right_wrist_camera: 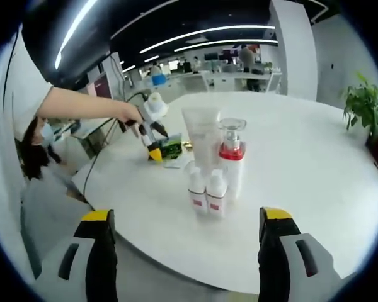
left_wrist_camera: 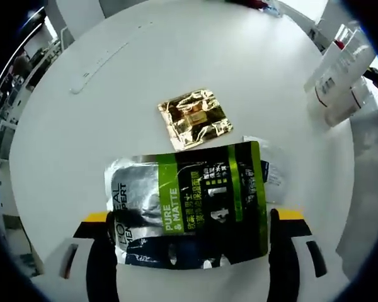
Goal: Arrange the skincare products in the storage area until every visible bottle or jar stands upright without overlapping.
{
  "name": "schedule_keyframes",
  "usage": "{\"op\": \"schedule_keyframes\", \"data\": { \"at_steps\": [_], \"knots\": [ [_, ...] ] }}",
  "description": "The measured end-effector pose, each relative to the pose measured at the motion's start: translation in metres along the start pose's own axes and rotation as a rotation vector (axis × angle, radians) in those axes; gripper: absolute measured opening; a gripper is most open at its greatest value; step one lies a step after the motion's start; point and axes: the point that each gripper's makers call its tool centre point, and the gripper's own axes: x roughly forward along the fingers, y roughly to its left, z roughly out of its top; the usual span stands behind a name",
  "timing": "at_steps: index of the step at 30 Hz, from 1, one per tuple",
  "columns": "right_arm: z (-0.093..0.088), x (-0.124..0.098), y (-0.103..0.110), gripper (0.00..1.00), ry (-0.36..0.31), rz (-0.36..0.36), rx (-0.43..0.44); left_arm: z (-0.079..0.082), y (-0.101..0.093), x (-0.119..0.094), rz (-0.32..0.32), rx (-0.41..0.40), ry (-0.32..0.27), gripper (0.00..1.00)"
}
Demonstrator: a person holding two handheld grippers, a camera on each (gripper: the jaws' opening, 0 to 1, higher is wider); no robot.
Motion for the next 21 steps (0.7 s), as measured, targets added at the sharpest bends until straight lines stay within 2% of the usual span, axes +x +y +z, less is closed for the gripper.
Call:
{"op": "schedule_keyframes", "data": {
  "at_steps": [7, 8, 10, 21],
  "knots": [
    [-0.0002, 0.0002, 0.0001, 0.94, 0.002, -0.002, -0.004, -0.0003, -0.0008, 0.0022, -0.001, 0.009, -0.007, 0.88],
    [-0.0001, 0.0001, 0.0001, 0.94, 0.002, -0.002, -0.004, -0.0006, 0.0007, 0.0023, -0.001, 0.009, -0.01, 0.86],
    [0.0004, -0.0001, 0.0008, 0.94, 0.001, -0.002, -0.004, 0.0013, 0.008, -0.001, 0.003, -0.002, -0.026, 0.75],
    [0.0002, -0.0001, -0.0001, 0.94, 0.001, -0.002, -0.005, 0.0007, 0.0014, -0.0018, 0.0, 0.003, -0.029, 0.69]
  ]
}}
